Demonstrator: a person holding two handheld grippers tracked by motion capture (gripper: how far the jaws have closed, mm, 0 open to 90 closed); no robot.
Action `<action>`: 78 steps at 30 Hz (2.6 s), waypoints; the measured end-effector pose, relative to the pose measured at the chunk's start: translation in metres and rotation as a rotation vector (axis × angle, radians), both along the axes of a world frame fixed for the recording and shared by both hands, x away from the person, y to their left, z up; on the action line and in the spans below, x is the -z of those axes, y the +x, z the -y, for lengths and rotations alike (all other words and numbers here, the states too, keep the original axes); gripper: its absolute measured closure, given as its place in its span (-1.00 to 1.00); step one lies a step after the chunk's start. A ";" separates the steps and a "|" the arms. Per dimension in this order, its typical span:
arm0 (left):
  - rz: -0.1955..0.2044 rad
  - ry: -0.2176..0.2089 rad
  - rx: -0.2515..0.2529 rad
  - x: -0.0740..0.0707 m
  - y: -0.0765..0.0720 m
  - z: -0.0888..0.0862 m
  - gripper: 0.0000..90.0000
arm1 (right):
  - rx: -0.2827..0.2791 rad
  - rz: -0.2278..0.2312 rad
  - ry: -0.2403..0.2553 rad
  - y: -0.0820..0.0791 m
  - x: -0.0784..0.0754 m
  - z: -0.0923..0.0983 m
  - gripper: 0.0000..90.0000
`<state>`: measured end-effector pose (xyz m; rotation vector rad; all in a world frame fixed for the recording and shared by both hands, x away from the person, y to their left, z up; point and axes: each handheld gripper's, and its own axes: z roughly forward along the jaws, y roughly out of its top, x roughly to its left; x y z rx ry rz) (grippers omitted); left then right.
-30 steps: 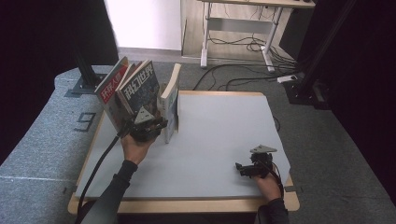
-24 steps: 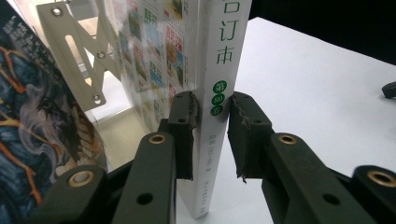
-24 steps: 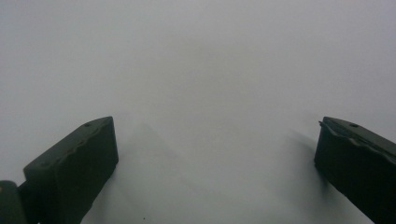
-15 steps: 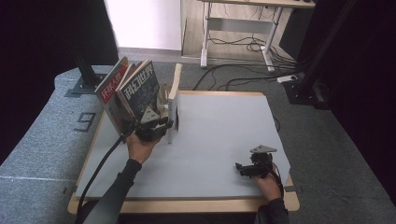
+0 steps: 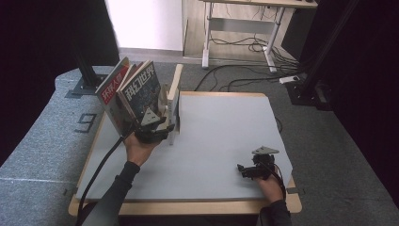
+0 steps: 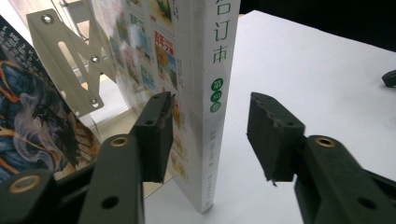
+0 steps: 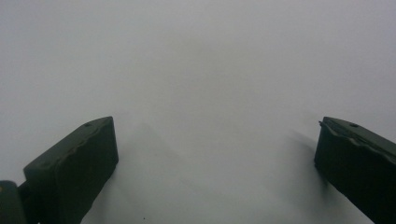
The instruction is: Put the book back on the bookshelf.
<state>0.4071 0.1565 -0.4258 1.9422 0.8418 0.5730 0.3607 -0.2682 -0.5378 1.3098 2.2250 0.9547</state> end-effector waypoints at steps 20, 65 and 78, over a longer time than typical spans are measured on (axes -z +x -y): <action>-0.083 0.036 0.072 0.003 -0.008 0.003 -0.69 | -0.002 0.003 -0.002 0.000 0.000 0.000 -1.00; -0.142 0.038 0.112 0.042 -0.066 -0.042 -1.00 | -0.002 0.001 -0.002 0.000 0.000 0.000 -1.00; -0.214 0.057 0.111 0.082 -0.069 -0.042 -1.00 | -0.002 0.001 -0.002 0.000 0.000 0.000 -1.00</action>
